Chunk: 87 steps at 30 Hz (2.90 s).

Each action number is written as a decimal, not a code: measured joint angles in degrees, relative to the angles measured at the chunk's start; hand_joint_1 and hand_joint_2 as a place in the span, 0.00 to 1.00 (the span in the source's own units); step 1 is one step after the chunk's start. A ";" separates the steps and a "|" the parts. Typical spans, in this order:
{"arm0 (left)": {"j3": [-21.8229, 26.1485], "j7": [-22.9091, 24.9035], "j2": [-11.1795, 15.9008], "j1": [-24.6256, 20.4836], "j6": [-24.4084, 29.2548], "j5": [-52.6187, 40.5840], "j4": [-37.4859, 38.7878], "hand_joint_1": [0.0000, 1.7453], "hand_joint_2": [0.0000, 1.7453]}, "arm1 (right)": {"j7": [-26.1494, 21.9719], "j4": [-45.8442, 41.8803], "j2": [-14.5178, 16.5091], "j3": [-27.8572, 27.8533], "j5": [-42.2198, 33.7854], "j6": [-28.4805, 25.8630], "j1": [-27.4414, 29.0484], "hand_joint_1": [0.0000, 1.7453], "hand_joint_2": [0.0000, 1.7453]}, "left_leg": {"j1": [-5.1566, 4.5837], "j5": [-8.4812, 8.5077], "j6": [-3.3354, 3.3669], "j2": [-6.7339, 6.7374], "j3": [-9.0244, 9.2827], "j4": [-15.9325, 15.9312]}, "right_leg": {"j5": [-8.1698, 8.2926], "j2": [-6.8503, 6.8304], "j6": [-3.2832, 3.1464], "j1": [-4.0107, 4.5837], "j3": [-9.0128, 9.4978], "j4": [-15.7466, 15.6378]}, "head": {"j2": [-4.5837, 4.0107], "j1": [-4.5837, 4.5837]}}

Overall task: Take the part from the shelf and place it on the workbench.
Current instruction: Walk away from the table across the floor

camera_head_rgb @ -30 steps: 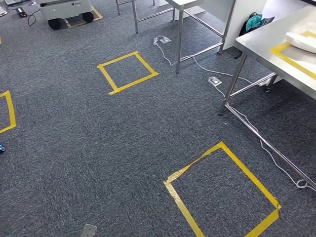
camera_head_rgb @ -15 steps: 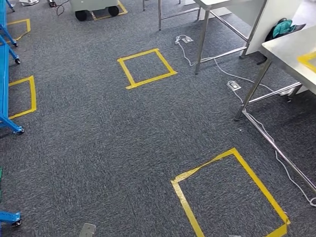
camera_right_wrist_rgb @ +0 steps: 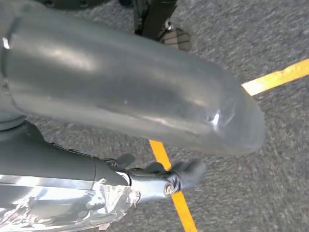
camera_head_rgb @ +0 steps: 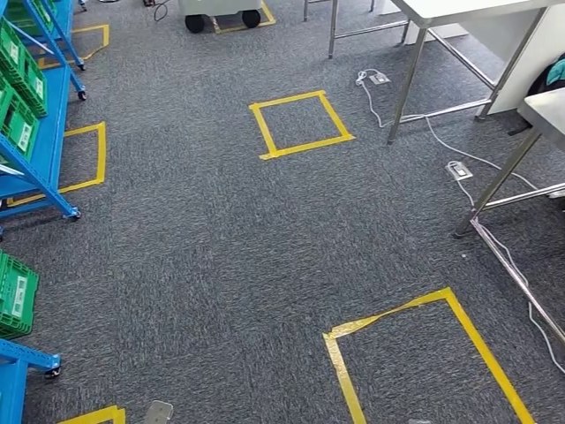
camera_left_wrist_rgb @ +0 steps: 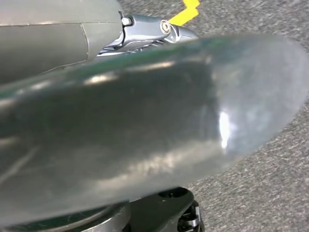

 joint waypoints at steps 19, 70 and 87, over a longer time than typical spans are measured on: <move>0.99 -1.42 -0.30 0.25 0.28 -0.52 -0.01 0.00 0.00 | -0.02 -0.02 -0.03 0.03 0.15 0.72 -0.04 0.00 0.00 | -0.92 2.62 1.97 5.57 -4.63 1.72 | -8.22 -5.60 -0.44 1.26 6.10 1.95 | 0.00 -0.32; 1.87 -1.77 -0.22 0.32 -1.70 -2.23 0.00 0.00 0.00 | 0.10 -0.19 -0.38 0.38 0.67 1.10 0.60 0.00 0.00 | 0.02 -5.94 -1.18 3.98 -10.62 17.55 | -1.29 -4.62 -2.35 0.67 0.64 0.66 | 0.00 -0.93; 2.37 -1.88 0.02 0.39 -1.52 -3.81 -0.02 0.00 0.00 | 0.12 -0.20 -0.34 0.45 1.19 1.12 0.64 0.00 0.00 | -0.46 1.35 1.88 1.89 -1.73 0.63 | -6.86 -3.21 0.12 1.14 -4.65 14.21 | 0.00 -0.21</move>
